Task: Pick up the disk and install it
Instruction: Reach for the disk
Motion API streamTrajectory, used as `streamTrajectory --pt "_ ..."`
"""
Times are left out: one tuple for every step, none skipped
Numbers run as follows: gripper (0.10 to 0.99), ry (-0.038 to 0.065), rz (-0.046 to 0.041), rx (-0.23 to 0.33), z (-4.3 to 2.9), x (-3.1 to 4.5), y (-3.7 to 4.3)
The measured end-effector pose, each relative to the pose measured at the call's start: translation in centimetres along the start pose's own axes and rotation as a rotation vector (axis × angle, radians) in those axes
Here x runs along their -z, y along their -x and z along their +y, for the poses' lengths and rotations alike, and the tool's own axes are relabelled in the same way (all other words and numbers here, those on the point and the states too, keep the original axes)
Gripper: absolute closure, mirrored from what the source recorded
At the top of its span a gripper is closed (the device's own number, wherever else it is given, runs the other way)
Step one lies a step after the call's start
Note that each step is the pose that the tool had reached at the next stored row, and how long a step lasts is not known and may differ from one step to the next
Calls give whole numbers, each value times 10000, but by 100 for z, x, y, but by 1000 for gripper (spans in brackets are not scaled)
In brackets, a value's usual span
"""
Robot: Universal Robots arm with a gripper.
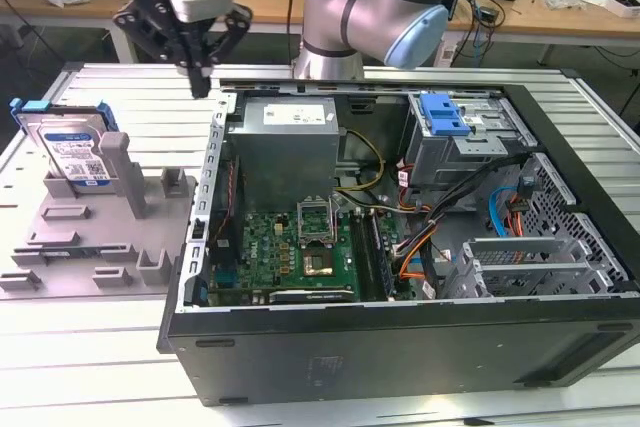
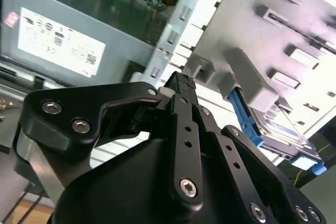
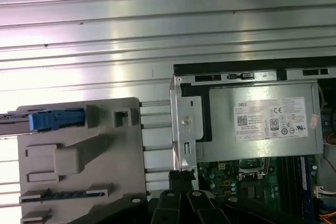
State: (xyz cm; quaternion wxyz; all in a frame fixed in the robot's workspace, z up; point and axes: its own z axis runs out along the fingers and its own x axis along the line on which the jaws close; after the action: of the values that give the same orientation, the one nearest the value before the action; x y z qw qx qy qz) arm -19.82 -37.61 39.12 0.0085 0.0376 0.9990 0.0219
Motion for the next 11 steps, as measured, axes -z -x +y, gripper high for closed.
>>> streamTrajectory --pt "980 -1 6 3 0 -4 -88" --pt "980 -1 10 0 0 -7 -135" --pt "980 -2 18 -1 1 -10 -178" --pt "980 -4 37 1 2 -14 -229" --pt "980 -4 50 1 4 -19 -267" --pt "980 -5 65 -3 7 -24 -319" --pt "980 -6 78 -3 10 -28 -356" --pt "980 -8 105 -2 18 -37 -434" --pt "980 -9 120 -5 26 -44 -483" --pt "980 -10 132 -6 33 -49 -517" --pt "980 -12 158 -4 53 -62 -590"
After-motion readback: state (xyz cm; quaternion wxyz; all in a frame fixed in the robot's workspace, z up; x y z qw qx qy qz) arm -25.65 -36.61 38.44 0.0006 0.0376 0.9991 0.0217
